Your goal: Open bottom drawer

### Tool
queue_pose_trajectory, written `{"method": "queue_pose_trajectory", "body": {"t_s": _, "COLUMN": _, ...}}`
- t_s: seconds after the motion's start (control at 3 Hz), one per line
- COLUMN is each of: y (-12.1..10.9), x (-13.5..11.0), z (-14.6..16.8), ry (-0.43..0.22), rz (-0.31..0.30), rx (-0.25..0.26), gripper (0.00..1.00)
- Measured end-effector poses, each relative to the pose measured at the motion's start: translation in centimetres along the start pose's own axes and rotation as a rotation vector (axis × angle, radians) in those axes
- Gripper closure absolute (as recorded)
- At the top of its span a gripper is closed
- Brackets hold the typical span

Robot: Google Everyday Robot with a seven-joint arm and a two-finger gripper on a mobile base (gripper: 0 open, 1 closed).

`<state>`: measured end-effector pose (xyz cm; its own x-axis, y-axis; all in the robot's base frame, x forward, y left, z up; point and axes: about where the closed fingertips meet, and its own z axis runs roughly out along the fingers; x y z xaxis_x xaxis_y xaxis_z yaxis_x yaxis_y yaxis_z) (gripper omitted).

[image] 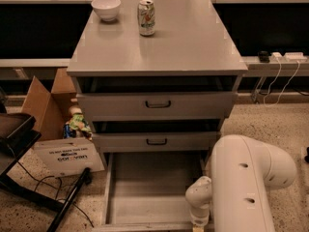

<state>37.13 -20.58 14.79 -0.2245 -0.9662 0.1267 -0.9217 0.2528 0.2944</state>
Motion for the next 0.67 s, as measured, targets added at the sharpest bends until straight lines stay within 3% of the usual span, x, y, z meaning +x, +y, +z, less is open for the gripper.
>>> {"method": "queue_pose_trajectory", "body": {"t_s": 0.33, "y": -0.1, "x": 0.0, "z": 0.0, "ry": 0.000, "rz": 0.000, "rx": 0.000, "gripper": 0.00}}
{"method": "queue_pose_trajectory", "body": {"t_s": 0.67, "y": 1.3, "x": 0.4, "z": -2.0, "ry": 0.003, "rz": -0.002, "rx": 0.031, "gripper": 0.00}}
